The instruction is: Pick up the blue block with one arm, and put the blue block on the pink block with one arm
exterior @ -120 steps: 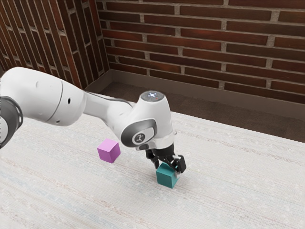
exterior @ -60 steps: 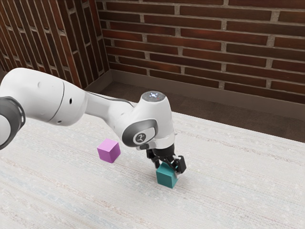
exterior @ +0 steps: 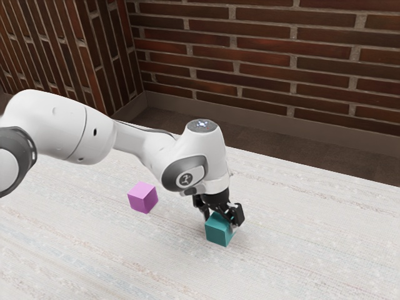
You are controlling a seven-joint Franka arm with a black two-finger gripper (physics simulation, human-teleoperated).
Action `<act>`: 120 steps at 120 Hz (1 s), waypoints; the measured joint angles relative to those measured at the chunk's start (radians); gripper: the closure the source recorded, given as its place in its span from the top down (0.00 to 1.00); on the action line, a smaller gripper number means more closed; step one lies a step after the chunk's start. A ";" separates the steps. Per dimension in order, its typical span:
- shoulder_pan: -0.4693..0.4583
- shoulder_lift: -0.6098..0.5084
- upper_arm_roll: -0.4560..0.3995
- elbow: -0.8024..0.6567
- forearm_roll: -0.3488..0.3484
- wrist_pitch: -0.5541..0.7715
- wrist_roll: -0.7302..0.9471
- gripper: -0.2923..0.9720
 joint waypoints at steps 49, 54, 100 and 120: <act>-0.001 -0.004 0.000 -0.007 -0.008 -0.009 -0.005 0.77; -0.002 -0.005 0.000 -0.008 -0.010 -0.010 -0.005 0.77; -0.003 -0.021 0.000 -0.032 -0.018 -0.014 -0.011 0.77; -0.003 -0.020 0.000 -0.033 -0.019 -0.014 -0.014 0.77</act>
